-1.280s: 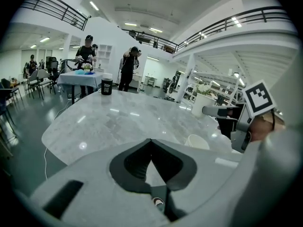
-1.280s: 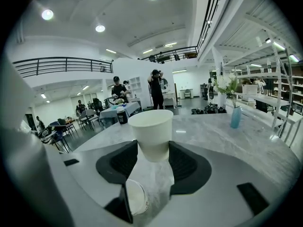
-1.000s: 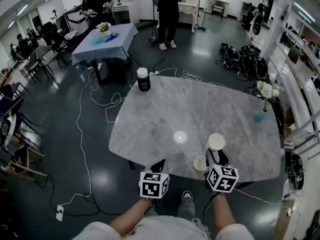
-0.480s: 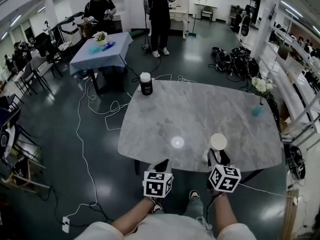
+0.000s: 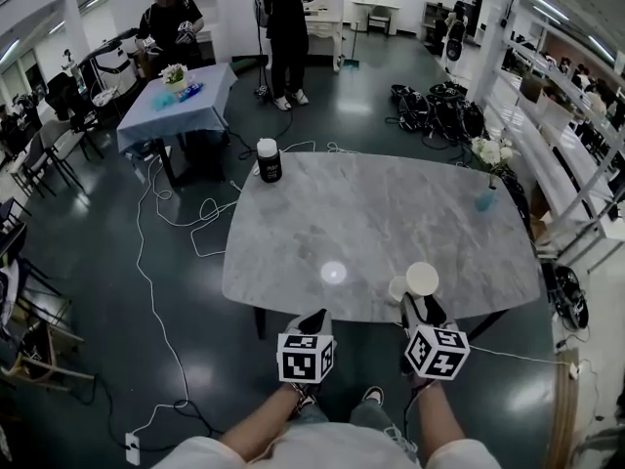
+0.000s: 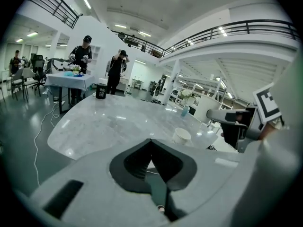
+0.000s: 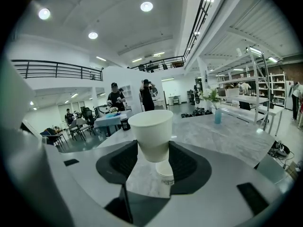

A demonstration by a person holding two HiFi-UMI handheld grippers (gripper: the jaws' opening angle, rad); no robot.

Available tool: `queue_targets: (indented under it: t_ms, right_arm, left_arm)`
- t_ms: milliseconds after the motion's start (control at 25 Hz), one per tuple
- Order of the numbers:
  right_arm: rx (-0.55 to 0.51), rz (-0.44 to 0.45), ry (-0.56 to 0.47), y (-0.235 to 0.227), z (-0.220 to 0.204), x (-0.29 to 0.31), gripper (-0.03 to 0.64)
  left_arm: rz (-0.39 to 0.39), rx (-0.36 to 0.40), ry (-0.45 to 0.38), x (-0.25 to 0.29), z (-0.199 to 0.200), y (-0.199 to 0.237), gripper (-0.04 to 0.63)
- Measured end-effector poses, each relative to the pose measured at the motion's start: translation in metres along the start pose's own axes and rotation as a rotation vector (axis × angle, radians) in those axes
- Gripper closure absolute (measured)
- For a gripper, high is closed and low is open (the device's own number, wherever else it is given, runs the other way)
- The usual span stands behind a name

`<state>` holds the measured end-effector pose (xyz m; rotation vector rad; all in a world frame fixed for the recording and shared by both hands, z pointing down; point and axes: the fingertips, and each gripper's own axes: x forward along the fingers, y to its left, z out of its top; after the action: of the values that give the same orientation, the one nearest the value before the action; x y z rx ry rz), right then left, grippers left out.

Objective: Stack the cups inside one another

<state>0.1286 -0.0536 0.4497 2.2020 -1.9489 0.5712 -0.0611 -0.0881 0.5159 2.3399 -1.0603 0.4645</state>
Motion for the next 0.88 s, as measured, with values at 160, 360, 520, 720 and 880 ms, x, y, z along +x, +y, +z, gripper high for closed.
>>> queue_targets:
  t_ms: [160, 360, 520, 720, 880]
  right_arm:
    - [0.007, 0.002, -0.003, -0.007, -0.001, -0.007, 0.41]
    - [0.006, 0.026, -0.001, -0.017, -0.001, -0.017, 0.41]
    - [0.005, 0.054, 0.014, -0.024, -0.007, -0.025, 0.411]
    - [0.0, 0.096, 0.031, -0.03, -0.013, -0.026, 0.411]
    - [0.01, 0.116, 0.049, -0.032, -0.022, -0.015, 0.411]
  left_arm:
    - [-0.006, 0.003, 0.012, 0.005, -0.005, -0.011, 0.601]
    - [-0.004, 0.003, 0.009, 0.011, -0.002, -0.033, 0.601]
    - [0.001, 0.009, 0.01, 0.014, -0.005, -0.053, 0.601]
    - [0.021, 0.008, 0.02, 0.016, -0.015, -0.069, 0.601]
    - [0.039, 0.006, 0.036, 0.024, -0.021, -0.068, 0.601]
